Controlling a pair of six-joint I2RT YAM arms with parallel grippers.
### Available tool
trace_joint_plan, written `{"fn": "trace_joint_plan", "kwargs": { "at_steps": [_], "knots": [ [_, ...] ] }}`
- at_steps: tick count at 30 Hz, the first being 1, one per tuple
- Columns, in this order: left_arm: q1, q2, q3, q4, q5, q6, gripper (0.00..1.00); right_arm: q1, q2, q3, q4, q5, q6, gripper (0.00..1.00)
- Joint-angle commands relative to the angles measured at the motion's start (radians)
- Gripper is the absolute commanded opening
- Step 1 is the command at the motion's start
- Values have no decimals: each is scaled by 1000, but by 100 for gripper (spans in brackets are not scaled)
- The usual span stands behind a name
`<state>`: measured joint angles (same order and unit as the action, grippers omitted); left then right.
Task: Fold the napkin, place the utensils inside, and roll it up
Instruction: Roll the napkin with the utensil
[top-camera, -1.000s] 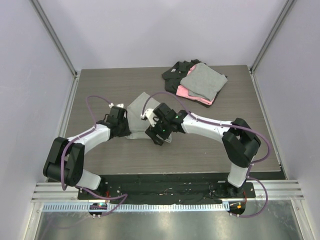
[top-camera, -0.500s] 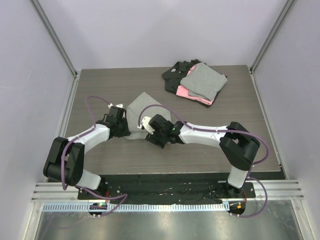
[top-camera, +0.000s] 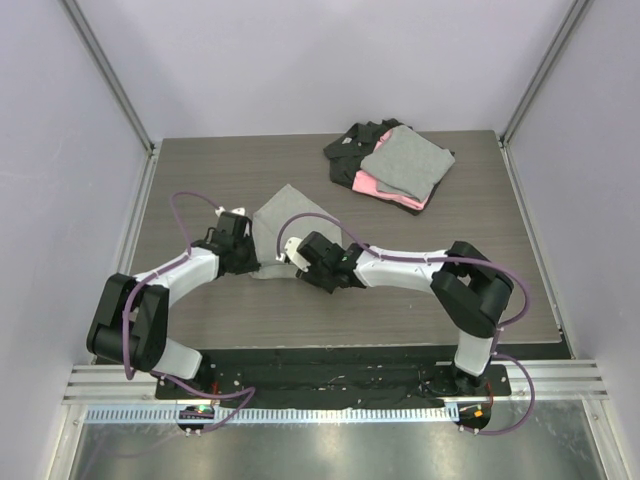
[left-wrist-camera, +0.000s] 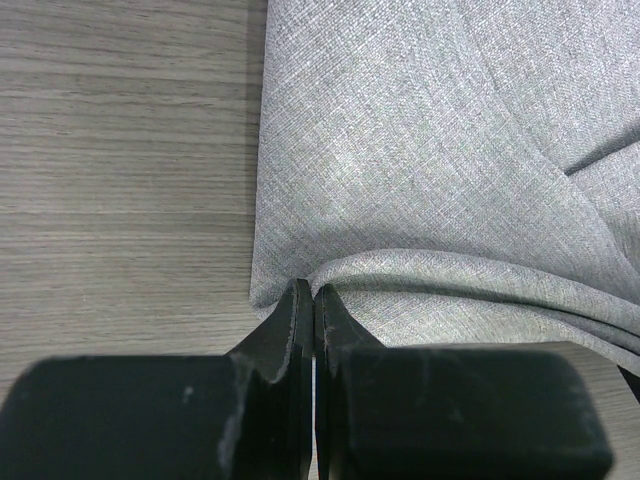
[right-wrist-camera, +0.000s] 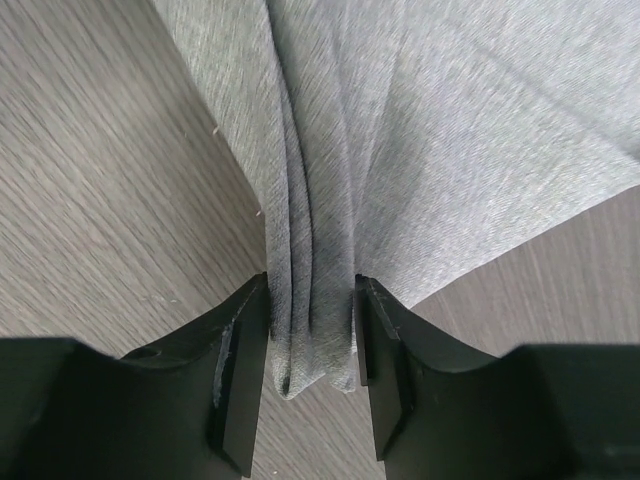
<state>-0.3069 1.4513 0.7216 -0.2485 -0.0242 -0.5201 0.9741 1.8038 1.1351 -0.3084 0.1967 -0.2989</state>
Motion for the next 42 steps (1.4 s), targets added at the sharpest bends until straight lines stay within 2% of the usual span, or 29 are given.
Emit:
{"fn": "trace_joint_plan", "kwargs": {
  "at_steps": [1, 5, 9, 10, 14, 15, 21, 29, 35, 42],
  "knots": [
    [9, -6, 35, -6, 3, -4, 0, 5, 22, 15, -23, -3, 1, 45],
    [12, -11, 35, -8, 3, -4, 0, 5, 40, 22, -27, 13, 4, 40],
    [14, -16, 36, -6, 1, -1, 0, 5, 58, 57, -76, -26, 9, 24],
    [14, -17, 38, -6, -2, -1, 0, 5, 61, 74, -104, -42, 14, 16],
    [14, -29, 39, -5, -8, 2, 0, -3, 91, 144, -214, -175, 37, 2],
    [12, -32, 39, -5, -10, 3, 0, -6, 98, 176, -262, -260, 41, 1],
    [14, -35, 55, -31, -36, 12, 0, -51, 172, 268, -377, -507, 49, 1],
    [17, -38, 72, -51, -94, 17, 1, -175, 261, 308, -420, -808, 46, 1],
    [28, -68, 72, -34, -95, 15, 37, -230, 301, 310, -420, -942, 32, 1],
    [35, -141, 15, 18, -103, 11, 69, -261, 351, 315, -423, -1010, 23, 1]
  ]
}}
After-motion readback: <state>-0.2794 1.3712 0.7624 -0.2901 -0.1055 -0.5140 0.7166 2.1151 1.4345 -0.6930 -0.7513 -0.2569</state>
